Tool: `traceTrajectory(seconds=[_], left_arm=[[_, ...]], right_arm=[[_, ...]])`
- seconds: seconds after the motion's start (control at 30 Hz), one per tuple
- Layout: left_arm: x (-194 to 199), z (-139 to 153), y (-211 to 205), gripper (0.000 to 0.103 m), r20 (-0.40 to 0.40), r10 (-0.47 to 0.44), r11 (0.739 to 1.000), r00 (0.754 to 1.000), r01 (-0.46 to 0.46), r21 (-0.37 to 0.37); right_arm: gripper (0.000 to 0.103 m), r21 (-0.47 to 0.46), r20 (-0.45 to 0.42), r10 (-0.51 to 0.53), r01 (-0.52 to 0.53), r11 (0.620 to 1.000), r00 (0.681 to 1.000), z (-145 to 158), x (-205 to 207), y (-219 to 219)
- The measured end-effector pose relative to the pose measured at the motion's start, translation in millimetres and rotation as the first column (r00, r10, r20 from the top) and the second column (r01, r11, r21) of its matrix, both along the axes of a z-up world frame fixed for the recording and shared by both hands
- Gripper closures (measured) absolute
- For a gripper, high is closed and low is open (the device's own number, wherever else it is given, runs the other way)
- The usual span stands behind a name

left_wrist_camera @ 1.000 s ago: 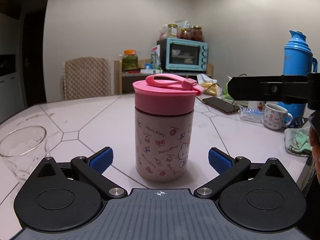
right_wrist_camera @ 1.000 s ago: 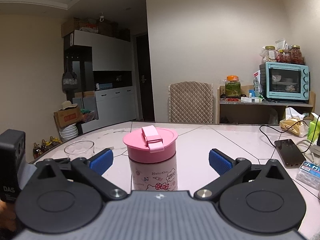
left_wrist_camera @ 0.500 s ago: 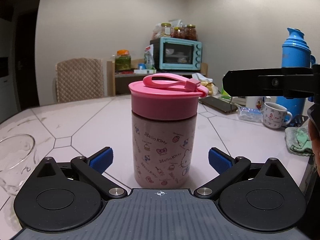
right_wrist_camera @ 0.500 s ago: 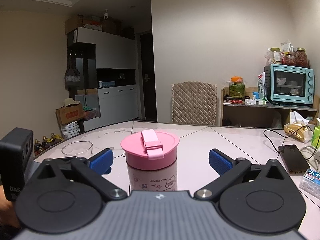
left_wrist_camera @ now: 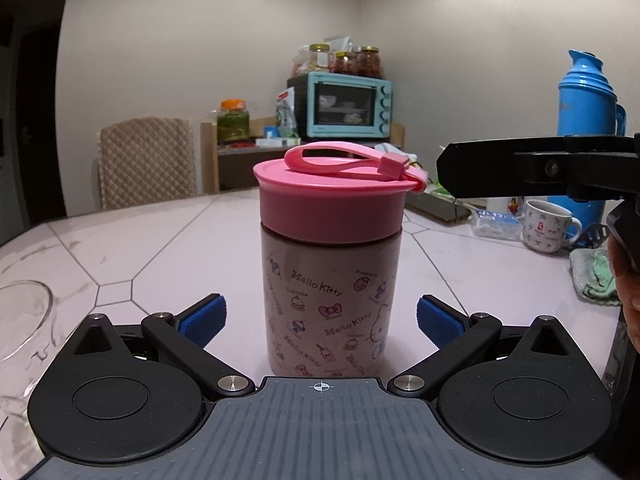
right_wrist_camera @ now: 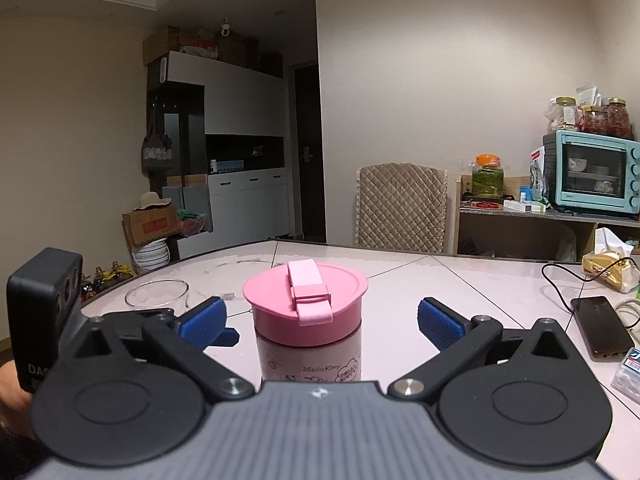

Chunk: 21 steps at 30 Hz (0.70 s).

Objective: Unscrew bottle cap and pour
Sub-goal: 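Close the left tool around the bottle body while the right tool moves over the lid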

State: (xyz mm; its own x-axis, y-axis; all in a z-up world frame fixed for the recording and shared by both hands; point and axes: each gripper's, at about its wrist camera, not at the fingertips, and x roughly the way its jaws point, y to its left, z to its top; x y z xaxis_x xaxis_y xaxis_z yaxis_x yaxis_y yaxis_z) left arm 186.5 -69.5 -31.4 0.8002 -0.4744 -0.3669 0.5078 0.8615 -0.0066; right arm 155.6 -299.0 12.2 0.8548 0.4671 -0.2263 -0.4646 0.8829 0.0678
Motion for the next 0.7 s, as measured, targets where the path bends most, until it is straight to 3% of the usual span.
traceTrajectory(seconds=[0.7], left_arm=[[27,-6,0,0.0,0.032,-0.089,0.996,0.996,0.088,0.021]], right_arm=[[0.0,-0.018,0.016,0.079,-0.079,0.997,0.997,-5,16,5]])
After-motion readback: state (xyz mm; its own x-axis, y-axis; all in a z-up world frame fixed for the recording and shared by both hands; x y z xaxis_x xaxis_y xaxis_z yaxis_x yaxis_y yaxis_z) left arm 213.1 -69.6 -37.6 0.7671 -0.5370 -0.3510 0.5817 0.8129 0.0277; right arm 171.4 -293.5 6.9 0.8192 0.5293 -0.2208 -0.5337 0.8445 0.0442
